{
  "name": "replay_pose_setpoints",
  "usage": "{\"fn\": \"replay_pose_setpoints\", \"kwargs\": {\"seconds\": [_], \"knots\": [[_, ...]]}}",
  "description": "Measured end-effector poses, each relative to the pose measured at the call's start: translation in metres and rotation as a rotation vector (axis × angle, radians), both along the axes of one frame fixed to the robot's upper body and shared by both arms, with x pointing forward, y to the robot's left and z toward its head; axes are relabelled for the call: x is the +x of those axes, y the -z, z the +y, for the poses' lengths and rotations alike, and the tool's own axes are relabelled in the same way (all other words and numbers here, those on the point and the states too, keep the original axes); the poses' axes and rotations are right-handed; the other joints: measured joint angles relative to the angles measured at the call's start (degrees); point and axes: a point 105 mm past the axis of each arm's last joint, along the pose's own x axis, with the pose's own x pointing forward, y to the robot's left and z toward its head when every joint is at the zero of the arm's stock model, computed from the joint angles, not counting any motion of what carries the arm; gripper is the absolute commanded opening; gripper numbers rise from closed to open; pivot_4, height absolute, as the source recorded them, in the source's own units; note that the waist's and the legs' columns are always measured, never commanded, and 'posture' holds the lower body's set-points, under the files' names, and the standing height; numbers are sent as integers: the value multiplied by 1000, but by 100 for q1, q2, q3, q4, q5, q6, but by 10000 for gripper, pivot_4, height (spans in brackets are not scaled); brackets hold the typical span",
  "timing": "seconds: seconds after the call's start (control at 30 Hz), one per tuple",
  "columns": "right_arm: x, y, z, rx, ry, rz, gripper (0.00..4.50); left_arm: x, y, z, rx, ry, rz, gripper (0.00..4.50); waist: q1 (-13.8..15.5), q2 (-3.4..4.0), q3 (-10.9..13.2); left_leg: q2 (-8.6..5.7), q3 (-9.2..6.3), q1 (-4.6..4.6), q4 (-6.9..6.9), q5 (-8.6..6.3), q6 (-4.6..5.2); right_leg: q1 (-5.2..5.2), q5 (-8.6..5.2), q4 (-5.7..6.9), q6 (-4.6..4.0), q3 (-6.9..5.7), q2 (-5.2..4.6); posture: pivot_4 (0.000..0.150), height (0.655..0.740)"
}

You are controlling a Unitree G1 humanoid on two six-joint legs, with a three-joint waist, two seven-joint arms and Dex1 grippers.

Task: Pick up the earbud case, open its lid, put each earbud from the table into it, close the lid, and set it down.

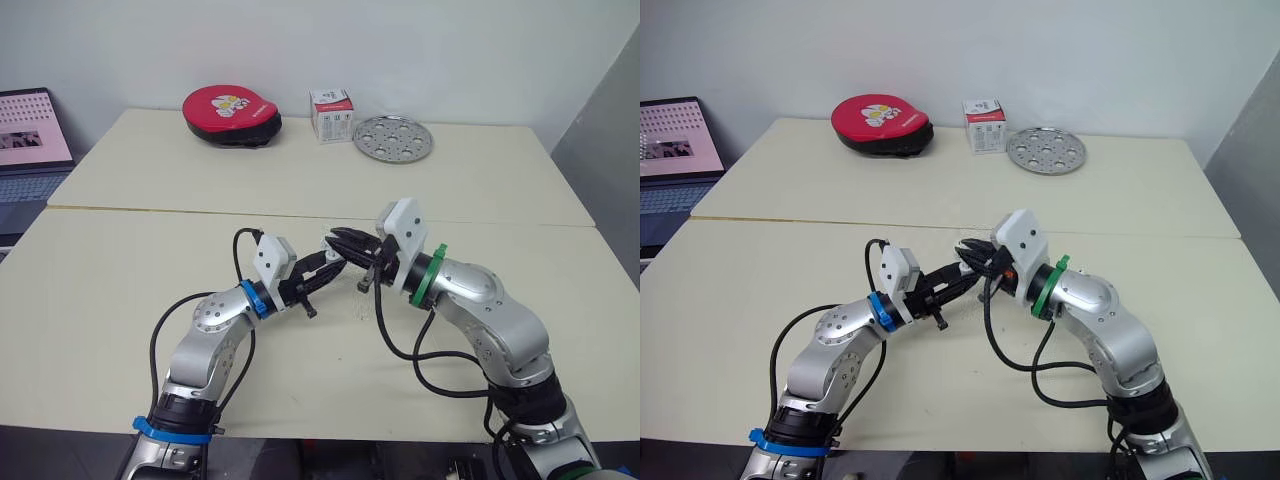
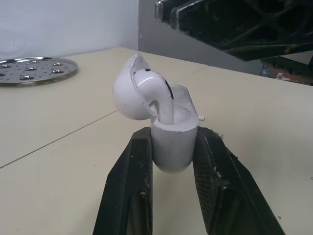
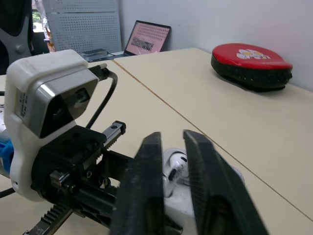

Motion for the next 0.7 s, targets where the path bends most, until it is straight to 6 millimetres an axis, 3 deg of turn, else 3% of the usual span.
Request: {"fn": "replay_pose_setpoints", "kwargs": {"seconds": [0.03, 0.27, 0.7], "knots": [[0, 3, -1, -3, 12, 27, 18616, 1, 0, 1, 6, -10, -2, 7804, 0, 0, 0, 0, 0, 0, 0, 0, 0, 0, 0, 0, 0, 1, 0, 1500, 7400], [2, 13, -1, 17, 81, 151, 18780, 4, -2, 2, 10, -49, -42, 7804, 0, 1, 0, 0, 0, 0, -1, 0, 0, -1, 0, 0, 0, 1, 0, 1500, 7400], [6, 15, 11, 41, 139, 159, 18780, 8, -2, 5, 20, -99, -75, 7804, -3, 1, 0, 0, 2, -2, -3, 0, 0, -5, 0, -1, 0, 1, 0, 1500, 7400]]}}
